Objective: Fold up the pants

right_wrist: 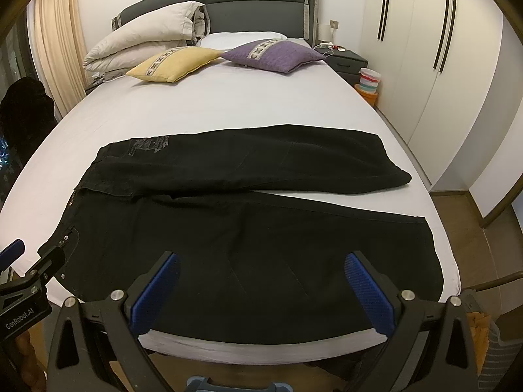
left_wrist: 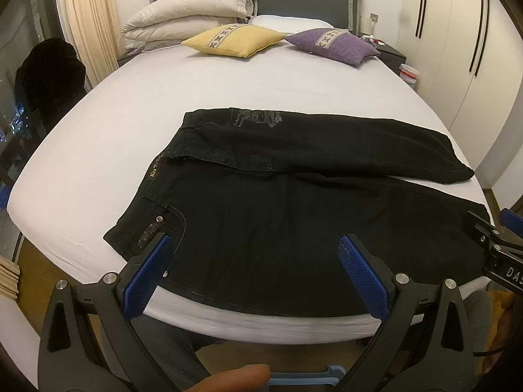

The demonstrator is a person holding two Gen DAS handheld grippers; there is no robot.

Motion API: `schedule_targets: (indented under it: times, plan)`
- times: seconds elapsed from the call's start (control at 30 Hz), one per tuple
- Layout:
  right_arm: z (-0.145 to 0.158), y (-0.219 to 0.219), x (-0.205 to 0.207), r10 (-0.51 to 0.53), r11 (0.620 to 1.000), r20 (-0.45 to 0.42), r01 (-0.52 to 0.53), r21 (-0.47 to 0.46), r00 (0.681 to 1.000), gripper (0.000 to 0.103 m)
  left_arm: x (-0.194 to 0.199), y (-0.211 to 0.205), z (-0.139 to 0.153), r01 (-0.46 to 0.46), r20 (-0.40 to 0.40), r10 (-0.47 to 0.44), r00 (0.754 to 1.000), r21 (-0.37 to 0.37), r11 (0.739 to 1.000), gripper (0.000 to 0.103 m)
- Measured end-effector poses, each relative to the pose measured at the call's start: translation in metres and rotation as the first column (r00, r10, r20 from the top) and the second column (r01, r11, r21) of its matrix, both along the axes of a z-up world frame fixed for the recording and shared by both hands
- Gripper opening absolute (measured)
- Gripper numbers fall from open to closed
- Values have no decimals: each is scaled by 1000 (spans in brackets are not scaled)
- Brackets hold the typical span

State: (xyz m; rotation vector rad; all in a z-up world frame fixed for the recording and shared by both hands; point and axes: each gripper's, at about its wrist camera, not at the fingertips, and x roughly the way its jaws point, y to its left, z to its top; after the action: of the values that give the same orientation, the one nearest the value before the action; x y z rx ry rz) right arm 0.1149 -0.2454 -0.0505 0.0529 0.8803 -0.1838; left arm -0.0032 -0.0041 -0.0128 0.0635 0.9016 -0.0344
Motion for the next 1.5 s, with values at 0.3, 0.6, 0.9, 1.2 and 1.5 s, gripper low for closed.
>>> schedule_targets:
  times: [0.3,0.6,0.9,1.2,1.5]
  plan:
    - [-1,4,-1,1,1000,-2,-1,3,1000,103,0,0,0,2,-2,-2,1000,0,1000,103]
    - [-2,4,0,3,1000,-2,-3,6,1000,103,0,0,0,1,-3,-1,1000,0,1000,103]
    - [-3,6,1,5,1000,-5,-5,8,1000,103,0,-1,0,0,-4,0,1000,-1,1000,103]
    - [-3,7,0,5,1000,-7,-5,11,1000,103,-2,-4,-3,2,-7,-2,1000,-1,1000,103]
    - [-5,8,0,6,1000,-8,-6,13,1000,103,-1,-3,-3,3,-8,-3,1000,-2,1000,103]
